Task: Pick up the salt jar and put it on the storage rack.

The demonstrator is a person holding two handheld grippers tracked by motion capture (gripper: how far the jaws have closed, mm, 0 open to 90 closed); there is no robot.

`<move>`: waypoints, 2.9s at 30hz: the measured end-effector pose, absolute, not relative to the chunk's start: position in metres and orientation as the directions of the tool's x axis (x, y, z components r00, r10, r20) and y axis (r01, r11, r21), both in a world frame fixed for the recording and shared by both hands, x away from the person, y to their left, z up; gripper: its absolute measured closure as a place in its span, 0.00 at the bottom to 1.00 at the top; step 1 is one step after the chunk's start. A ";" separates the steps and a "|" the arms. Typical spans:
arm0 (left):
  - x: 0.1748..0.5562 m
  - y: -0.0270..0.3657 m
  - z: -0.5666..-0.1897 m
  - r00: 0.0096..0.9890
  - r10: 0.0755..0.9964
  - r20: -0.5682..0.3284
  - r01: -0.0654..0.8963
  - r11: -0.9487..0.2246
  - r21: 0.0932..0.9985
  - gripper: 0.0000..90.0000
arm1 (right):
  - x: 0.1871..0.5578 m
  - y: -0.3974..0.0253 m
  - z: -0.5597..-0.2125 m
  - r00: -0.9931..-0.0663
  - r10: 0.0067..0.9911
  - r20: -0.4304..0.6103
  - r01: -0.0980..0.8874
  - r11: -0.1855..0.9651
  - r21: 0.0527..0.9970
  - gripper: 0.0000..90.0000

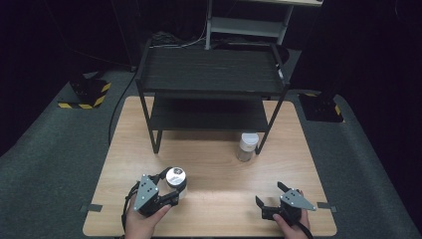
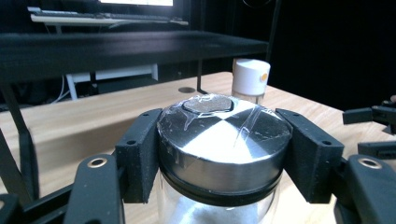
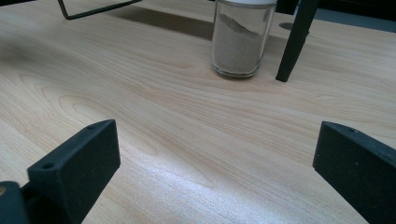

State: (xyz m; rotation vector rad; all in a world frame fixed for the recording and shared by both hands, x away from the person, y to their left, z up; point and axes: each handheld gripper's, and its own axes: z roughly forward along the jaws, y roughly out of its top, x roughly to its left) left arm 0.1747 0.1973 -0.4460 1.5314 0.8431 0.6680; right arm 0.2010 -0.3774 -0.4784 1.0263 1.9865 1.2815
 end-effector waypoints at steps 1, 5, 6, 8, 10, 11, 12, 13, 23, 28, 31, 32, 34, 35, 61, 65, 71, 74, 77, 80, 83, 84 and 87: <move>0.176 0.196 -0.441 0.569 0.821 -0.054 0.131 -0.026 0.991 0.39 | 0.201 -0.378 -0.478 -0.553 0.832 -0.046 0.301 0.251 0.920 0.00; 0.178 0.194 -0.434 0.566 0.823 -0.052 0.124 -0.023 0.992 0.39 | 0.201 -0.378 -0.479 -0.553 0.832 -0.044 0.301 0.248 0.921 0.00; 0.178 0.193 -0.432 0.564 0.825 -0.045 0.118 -0.027 0.993 0.39 | 0.201 -0.378 -0.479 -0.553 0.832 -0.042 0.301 0.247 0.921 0.00; 0.180 0.191 -0.426 0.559 0.828 -0.046 0.116 -0.023 0.993 0.39 | 0.201 -0.379 -0.479 -0.554 0.832 -0.042 0.299 0.245 0.922 0.00; 0.181 0.190 -0.424 0.558 0.828 -0.053 0.117 -0.016 0.993 0.39 | 0.201 -0.379 -0.479 -0.554 0.832 -0.042 0.299 0.245 0.922 0.00; 0.182 0.189 -0.422 0.556 0.829 -0.054 0.119 -0.015 0.993 0.39 | 0.201 -0.379 -0.479 -0.554 0.832 -0.042 0.298 0.245 0.922 0.00; 0.183 0.188 -0.420 0.555 0.830 -0.054 0.119 -0.015 0.993 0.39 | 0.201 -0.379 -0.479 -0.554 0.832 -0.042 0.298 0.245 0.923 0.00; 0.184 0.188 -0.418 0.555 0.830 -0.054 0.120 -0.015 0.993 0.39 | 0.201 -0.379 -0.479 -0.554 0.832 -0.042 0.298 0.245 0.923 0.00; 0.194 0.179 -0.396 0.546 0.836 -0.050 0.115 -0.016 0.993 0.39 | 0.201 -0.380 -0.479 -0.554 0.832 -0.039 0.299 0.242 0.923 0.00; 0.200 0.175 -0.383 0.536 0.843 -0.045 0.101 -0.011 0.995 0.39 | 0.201 -0.380 -0.480 -0.553 0.832 -0.036 0.298 0.238 0.924 0.00; 0.201 0.174 -0.380 0.534 0.844 -0.044 0.097 -0.009 0.995 0.39 | 0.201 -0.380 -0.480 -0.553 0.832 -0.038 0.297 0.240 0.924 0.00; 0.202 0.173 -0.376 0.532 0.846 -0.042 0.096 -0.011 0.995 0.39 | 0.201 -0.380 -0.480 -0.553 0.832 -0.038 0.297 0.240 0.924 0.00; 0.205 0.172 -0.370 0.529 0.848 -0.040 0.088 -0.008 0.996 0.39 | 0.201 -0.380 -0.480 -0.553 0.832 -0.040 0.297 0.242 0.924 0.00; 0.205 0.172 -0.370 0.529 0.848 -0.040 0.088 -0.008 0.996 0.39 | 0.201 -0.380 -0.480 -0.553 0.832 -0.040 0.297 0.242 0.924 0.00; 0.221 0.155 -0.316 0.485 0.874 -0.009 0.024 -0.003 1.000 0.39 | 0.202 -0.380 -0.479 -0.558 0.829 -0.044 0.294 0.247 0.923 0.00; 0.222 0.153 -0.307 0.475 0.880 0.011 0.017 -0.022 1.000 0.39 | 0.202 -0.380 -0.479 -0.560 0.827 -0.047 0.292 0.250 0.923 0.00; 0.227 0.149 -0.290 0.461 0.887 0.029 0.007 -0.036 0.999 0.39 | 0.202 -0.381 -0.480 -0.561 0.827 -0.042 0.293 0.246 0.924 0.00; 0.230 0.148 -0.282 0.453 0.891 0.029 0.005 -0.035 0.999 0.39 | 0.202 -0.381 -0.480 -0.560 0.827 -0.041 0.293 0.244 0.924 0.00; 0.233 0.148 -0.274 0.447 0.894 0.033 0.002 -0.038 0.999 0.39 | 0.202 -0.381 -0.480 -0.560 0.827 -0.040 0.293 0.243 0.925 0.00; 0.237 0.148 -0.264 0.443 0.896 0.025 -0.003 -0.026 1.000 0.39 | 0.202 -0.382 -0.480 -0.561 0.827 -0.040 0.292 0.243 0.925 0.00; 0.239 0.147 -0.260 0.440 0.898 0.027 -0.007 -0.027 1.000 0.39 | 0.202 -0.382 -0.480 -0.560 0.827 -0.039 0.293 0.242 0.925 0.00; 0.239 0.146 -0.258 0.438 0.898 0.028 -0.008 -0.027 1.000 0.39 | 0.202 -0.382 -0.480 -0.561 0.827 -0.039 0.293 0.243 0.925 0.00; 0.242 0.145 -0.252 0.434 0.901 0.023 -0.008 -0.022 1.000 0.39 | 0.202 -0.382 -0.480 -0.561 0.827 -0.039 0.293 0.242 0.925 0.00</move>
